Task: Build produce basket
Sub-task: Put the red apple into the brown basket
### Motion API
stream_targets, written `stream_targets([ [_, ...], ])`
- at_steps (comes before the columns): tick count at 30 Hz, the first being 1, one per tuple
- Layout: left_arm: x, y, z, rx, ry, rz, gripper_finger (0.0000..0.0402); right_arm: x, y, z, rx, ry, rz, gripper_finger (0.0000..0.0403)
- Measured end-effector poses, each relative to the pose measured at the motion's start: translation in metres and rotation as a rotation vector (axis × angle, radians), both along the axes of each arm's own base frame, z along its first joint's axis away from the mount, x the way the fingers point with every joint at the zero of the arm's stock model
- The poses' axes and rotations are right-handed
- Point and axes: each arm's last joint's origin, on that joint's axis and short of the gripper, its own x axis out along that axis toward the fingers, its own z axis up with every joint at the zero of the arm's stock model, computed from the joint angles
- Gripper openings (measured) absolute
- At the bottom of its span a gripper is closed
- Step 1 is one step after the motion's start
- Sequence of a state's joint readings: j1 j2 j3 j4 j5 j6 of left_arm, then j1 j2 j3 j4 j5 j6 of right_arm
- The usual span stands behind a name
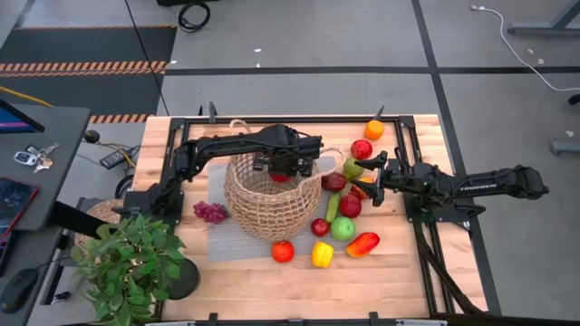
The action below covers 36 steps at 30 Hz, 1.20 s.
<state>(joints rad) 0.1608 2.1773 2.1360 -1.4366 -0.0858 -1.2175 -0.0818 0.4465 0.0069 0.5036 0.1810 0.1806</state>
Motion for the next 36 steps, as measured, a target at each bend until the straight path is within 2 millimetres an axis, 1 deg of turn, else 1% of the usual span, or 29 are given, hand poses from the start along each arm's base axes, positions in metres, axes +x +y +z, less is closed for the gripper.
stream_targets([
  [2, -0.001, 0.002, 0.013, 0.027, -0.021, -0.018, 0.0114, 0.000, 0.000, 0.000, 0.000, 0.000, 0.000, 0.0348],
  [4, -0.002, 0.002, 0.031, 0.062, -0.054, -0.044, 0.0114, 0.000, 0.000, 0.000, 0.000, 0.000, 0.000, 0.0348],
  [6, -0.005, 0.003, 0.051, 0.107, -0.085, -0.098, 0.0111, 0.000, 0.000, 0.000, 0.000, 0.000, 0.000, 0.0348],
  [8, -0.010, 0.000, 0.065, 0.158, -0.107, -0.168, 0.0107, 0.000, 0.000, 0.000, 0.000, 0.001, 0.000, 0.0348],
  [10, -0.023, -0.003, 0.075, 0.199, -0.087, -0.216, 0.0101, 0.000, 0.000, 0.000, 0.000, 0.000, 0.000, 0.0348],
  [12, -0.037, -0.010, 0.091, 0.279, -0.073, -0.239, 0.0095, 0.000, 0.000, 0.000, 0.000, -0.001, 0.000, 0.0348],
  [14, -0.047, -0.019, 0.104, 0.360, -0.066, -0.301, 0.0087, 0.000, 0.000, 0.000, 0.000, -0.001, 0.000, 0.0348],
  [16, -0.054, -0.025, 0.115, 0.399, -0.083, -0.367, 0.0078, 0.000, 0.000, 0.000, 0.000, -0.001, 0.000, 0.0348],
  [20, -0.074, -0.035, 0.139, 0.461, -0.103, -0.492, 0.0054, 0.000, 0.000, 0.000, 0.000, -0.004, 0.000, 0.0348],
  [23, -0.086, -0.047, 0.153, 0.517, -0.112, -0.644, 0.0030, 0.000, 0.000, 0.000, 0.000, -0.003, 0.000, 0.0348],
  [26, -0.094, -0.058, 0.161, 0.536, -0.120, -0.752, 0.0007, 0.000, 0.000, 0.001, -0.001, -0.007, 0.000, 0.0348],
  [30, -0.103, -0.073, 0.169, 0.582, -0.107, -0.931, 0.0009, 0.000, 0.000, 0.001, -0.001, -0.012, 0.000, 0.0348],
  [33, -0.100, -0.087, 0.175, 0.630, -0.165, -1.078, 0.0010, 0.000, 0.000, 0.002, -0.002, -0.019, 0.000, 0.0348],
  [36, -0.092, -0.106, 0.176, 0.599, -0.281, -1.320, 0.0004, 0.000, 0.000, 0.002, -0.002, -0.020, 0.000, 0.0348],
])
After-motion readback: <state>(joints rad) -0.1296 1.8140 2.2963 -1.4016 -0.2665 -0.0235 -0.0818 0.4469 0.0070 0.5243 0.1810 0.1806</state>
